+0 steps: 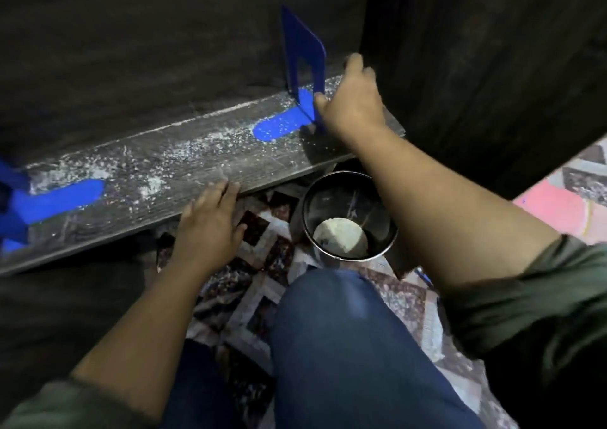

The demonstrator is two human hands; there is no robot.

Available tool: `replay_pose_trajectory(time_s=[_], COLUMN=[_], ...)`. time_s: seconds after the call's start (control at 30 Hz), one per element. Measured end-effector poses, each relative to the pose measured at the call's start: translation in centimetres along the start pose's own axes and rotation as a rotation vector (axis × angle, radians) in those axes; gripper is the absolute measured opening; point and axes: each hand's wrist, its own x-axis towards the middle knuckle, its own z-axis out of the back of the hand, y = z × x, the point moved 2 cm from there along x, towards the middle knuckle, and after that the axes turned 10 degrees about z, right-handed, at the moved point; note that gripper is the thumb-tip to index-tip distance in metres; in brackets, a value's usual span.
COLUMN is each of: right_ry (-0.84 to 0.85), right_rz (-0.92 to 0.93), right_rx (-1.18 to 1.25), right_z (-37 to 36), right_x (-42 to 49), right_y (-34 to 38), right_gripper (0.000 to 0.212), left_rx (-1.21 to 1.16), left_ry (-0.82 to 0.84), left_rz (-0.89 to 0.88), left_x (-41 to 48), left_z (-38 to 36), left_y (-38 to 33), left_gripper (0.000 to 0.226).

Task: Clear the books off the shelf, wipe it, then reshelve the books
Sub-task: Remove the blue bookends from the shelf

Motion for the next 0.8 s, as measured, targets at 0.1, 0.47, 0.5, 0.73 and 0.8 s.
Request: replay_pose_trajectory(time_s=[0.1,0.47,0.5,0.73,0.8], right_ry=[0.066,0.017,0.024,0.014,0.001], right_rz=[0.049,0.481,0.48,0.452,0.436], right_rx=[-0.033,-0.438,-0.441,-0.435,-0.403], right_z=[-0.8,-1.3,-1.2,-0.6,-0.4], right_x=[1.8,-1.4,-1.6,-2.6,-2.9], right_y=[0.3,3.7,3.7,3.8,3.6], right_gripper=[0.043,0.041,0.04,0.039,0.038], left_rx=[-0.047,-0.1,-0.099,-0.056,-0.05], left_ry=[-0.015,-0.109,-0.091,0.0,0.001], left_rz=[-0.007,0.066,0.071,0.074,0.074], left_x=[0.5,-0.2,-0.4,-1.1,-1.2], left_z=[-0.1,1.5,1.5,1.2,1.2], left_y=[0.4,2.7,2.8,2.7,2.6], left_gripper=[0.07,0.054,0.054,0.063,0.064])
